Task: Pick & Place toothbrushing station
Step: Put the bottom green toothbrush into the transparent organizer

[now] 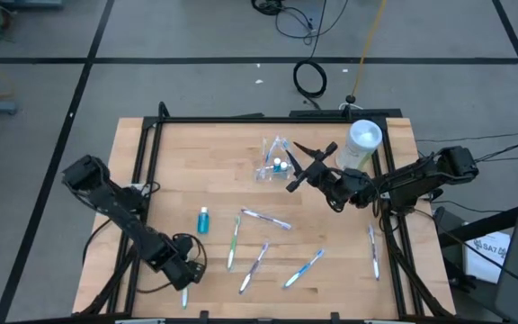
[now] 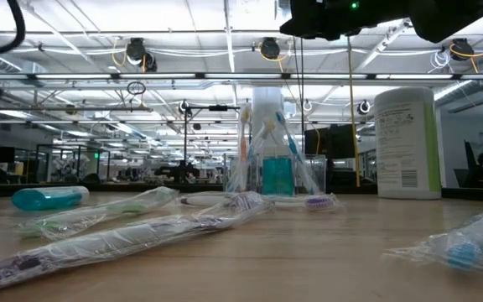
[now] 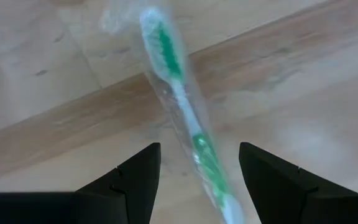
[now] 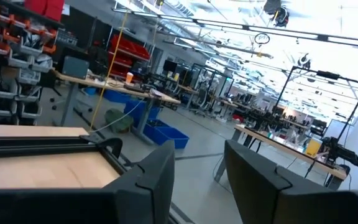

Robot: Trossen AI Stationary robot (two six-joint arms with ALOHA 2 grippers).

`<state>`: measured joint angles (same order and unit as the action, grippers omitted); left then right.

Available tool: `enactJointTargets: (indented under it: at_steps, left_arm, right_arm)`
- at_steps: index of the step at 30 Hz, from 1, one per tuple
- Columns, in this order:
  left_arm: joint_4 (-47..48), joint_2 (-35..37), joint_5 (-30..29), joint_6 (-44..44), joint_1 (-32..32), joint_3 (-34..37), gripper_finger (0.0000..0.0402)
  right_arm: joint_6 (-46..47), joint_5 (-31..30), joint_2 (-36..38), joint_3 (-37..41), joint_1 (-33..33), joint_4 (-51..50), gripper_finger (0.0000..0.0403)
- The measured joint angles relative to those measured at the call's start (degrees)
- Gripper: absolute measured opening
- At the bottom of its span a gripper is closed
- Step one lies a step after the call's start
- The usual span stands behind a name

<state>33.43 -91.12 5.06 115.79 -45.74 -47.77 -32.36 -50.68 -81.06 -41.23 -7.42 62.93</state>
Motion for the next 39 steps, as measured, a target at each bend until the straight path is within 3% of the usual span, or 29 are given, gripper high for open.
enactJointTargets:
  at_steps: [10, 25, 30, 34, 39]
  left_arm:
    - [3.36, -3.29, 5.5, -10.14, 5.19, -0.31, 0.0218]
    - [6.99, -3.43, 5.46, -21.77, 7.44, -0.07, 0.0017]
    - [7.2, -3.43, 5.07, -23.91, 7.37, -0.29, 0.0022]
    - [8.47, -3.58, 2.43, -27.75, 7.35, -2.2, 0.0028]
    - [9.81, -2.48, -9.91, -38.55, 8.1, -7.96, 0.0006]
  right_arm:
    - [0.09, 0.0, 0.0, 0.0, 0.0, 0.25, 0.013]
    - [0.15, -0.11, 0.0, 0.0, -0.15, -1.5, 0.013]
    - [0.17, -0.11, 0.0, 0.0, -0.15, -1.5, 0.013]
    - [0.15, -0.11, 0.0, 0.0, -0.15, -1.5, 0.013]
    - [0.84, -0.16, 0.0, 0.0, -0.15, -2.32, 0.013]
